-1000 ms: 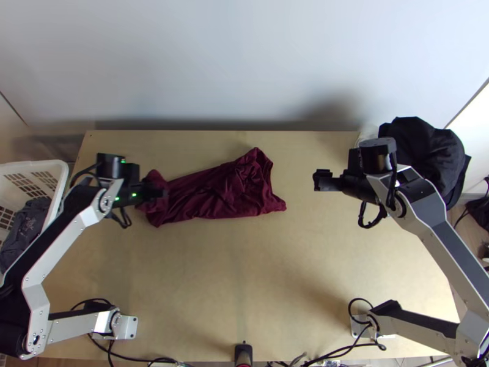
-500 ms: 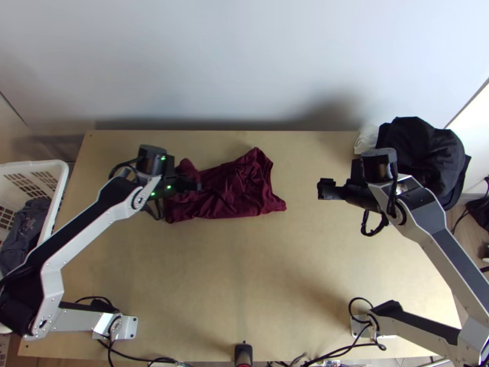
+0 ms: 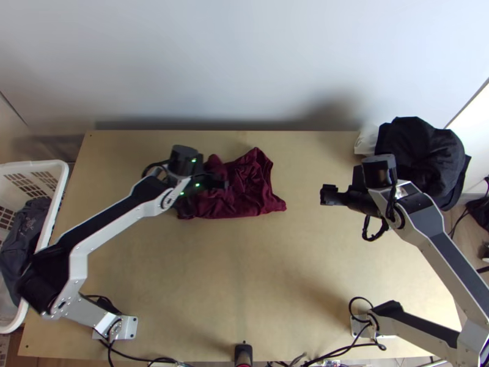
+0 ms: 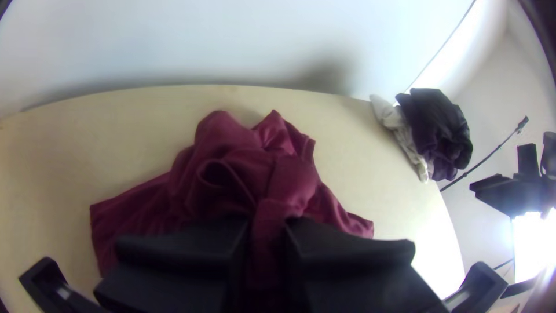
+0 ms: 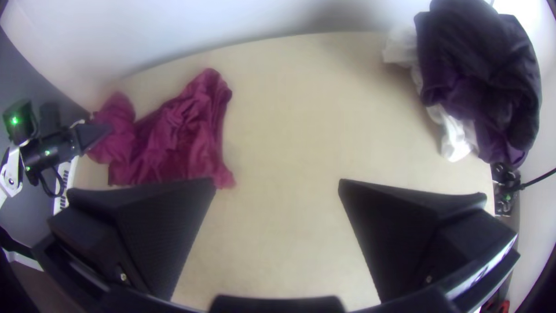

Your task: Fold the t-shirt

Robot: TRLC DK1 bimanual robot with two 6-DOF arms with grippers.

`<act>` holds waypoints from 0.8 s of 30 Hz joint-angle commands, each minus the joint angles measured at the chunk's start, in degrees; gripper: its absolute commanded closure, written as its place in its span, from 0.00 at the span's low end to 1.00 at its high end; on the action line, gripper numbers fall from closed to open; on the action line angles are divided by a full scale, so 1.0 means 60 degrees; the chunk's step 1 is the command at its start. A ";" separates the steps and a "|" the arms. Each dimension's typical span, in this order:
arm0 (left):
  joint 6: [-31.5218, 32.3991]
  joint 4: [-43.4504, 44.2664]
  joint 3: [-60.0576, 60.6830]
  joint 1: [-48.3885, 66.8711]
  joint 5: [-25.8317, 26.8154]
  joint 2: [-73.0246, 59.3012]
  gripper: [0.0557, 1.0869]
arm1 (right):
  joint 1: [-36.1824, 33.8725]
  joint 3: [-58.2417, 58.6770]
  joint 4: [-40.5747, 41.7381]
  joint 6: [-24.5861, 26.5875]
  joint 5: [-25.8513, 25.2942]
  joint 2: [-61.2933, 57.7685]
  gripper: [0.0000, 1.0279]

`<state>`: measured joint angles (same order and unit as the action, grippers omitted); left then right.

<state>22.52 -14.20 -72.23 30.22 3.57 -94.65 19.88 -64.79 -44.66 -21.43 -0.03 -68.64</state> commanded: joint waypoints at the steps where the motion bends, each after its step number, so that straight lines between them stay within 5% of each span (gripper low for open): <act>1: 0.0436 0.0462 -0.1087 0.0750 -0.0010 -0.1217 0.96 | -0.0134 0.0531 0.0091 -0.0032 -0.0009 0.0176 0.04; 10: 0.0377 0.1092 -0.2303 0.1687 0.0005 -0.2594 0.92 | -0.0310 0.1014 0.0237 -0.0105 0.0005 0.0454 0.04; 11: 0.0333 0.1077 -0.2464 0.1746 0.0005 -0.2784 0.78 | -0.0310 0.1073 0.0252 -0.0105 0.0005 0.0483 0.04; 14: 0.0172 0.1018 -0.2904 0.1907 0.0049 -0.3312 0.05 | -0.0325 0.1190 0.0266 -0.0134 0.0020 0.0571 0.04; 24: -0.1454 -0.1999 -0.6317 0.1761 -0.0347 -0.5421 0.04 | -0.0340 0.1424 0.0310 -0.0164 0.0108 0.0835 0.04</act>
<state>19.16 -15.79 -97.78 41.15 3.07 -119.46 17.93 -57.10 -42.98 -22.26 0.43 -64.64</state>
